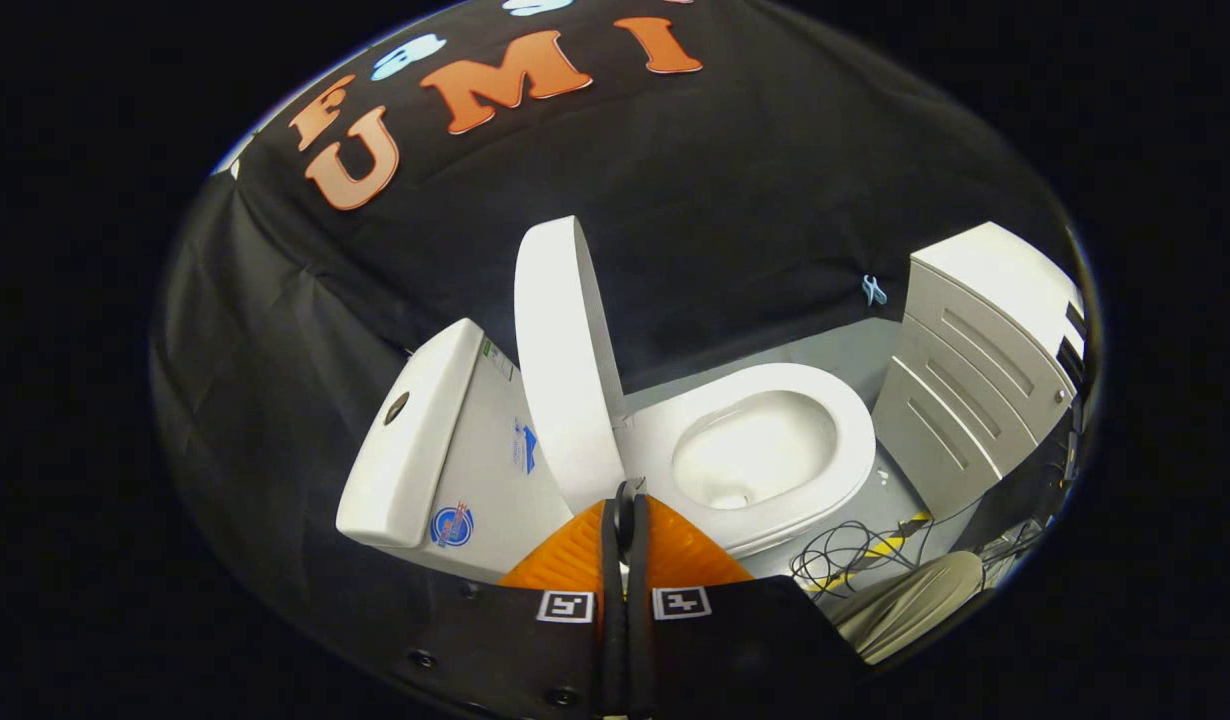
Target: Open the toilet lid.
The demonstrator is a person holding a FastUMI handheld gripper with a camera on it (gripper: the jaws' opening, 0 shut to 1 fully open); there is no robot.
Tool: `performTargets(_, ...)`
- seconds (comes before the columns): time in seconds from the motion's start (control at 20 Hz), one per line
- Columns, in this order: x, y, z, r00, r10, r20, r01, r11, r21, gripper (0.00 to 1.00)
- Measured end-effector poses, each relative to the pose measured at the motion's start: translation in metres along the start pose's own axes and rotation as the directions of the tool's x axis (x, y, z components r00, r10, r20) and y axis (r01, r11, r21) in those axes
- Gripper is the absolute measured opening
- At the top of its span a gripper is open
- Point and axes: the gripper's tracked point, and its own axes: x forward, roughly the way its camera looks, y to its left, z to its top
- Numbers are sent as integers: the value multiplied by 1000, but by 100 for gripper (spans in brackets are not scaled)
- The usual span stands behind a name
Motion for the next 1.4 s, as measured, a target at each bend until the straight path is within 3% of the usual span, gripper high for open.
performTargets(0.8, 10, 98, -31, 1000, -6, 22, 10, 978, -207, 8)
performTargets(1.3, 13, 119, -49, 998, -47, 50, 62, 934, -352, 8)
performTargets(1.4, 13, 125, -51, 999, -14, 39, 27, 934, -357, 9)
